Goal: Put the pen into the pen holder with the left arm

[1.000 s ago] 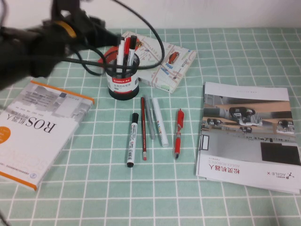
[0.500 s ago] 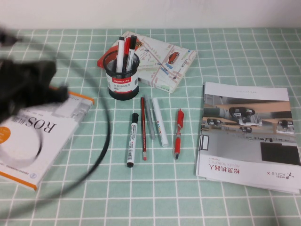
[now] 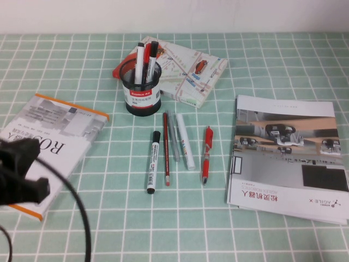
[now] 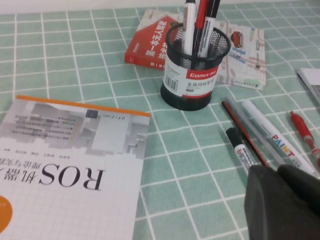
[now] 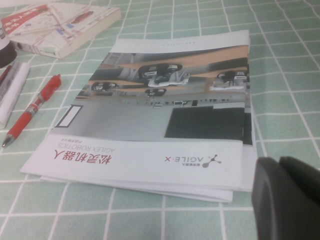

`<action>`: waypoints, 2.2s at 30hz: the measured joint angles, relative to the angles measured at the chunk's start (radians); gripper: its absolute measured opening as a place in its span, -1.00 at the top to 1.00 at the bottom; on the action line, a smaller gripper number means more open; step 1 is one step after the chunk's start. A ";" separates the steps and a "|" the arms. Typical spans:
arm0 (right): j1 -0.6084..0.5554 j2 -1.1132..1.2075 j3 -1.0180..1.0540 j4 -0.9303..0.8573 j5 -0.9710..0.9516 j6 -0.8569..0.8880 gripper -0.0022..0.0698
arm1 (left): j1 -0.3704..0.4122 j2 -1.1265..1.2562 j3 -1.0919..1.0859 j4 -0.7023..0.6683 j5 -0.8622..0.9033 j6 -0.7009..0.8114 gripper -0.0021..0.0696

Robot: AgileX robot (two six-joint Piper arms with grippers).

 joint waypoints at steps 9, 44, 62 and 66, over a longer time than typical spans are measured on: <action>0.000 0.000 0.000 0.000 0.000 0.000 1.00 | 0.076 -0.296 0.310 -0.048 -0.199 0.064 0.94; 0.000 0.000 0.000 0.000 0.000 0.000 1.00 | 0.257 -0.751 0.570 -0.048 0.095 0.106 0.94; 0.000 0.000 0.000 0.000 0.000 0.000 1.00 | 0.257 -0.751 0.569 -0.043 0.101 0.106 0.94; 0.000 0.000 0.000 0.000 0.000 0.000 1.00 | 0.257 -0.751 0.569 -0.043 0.101 0.106 0.94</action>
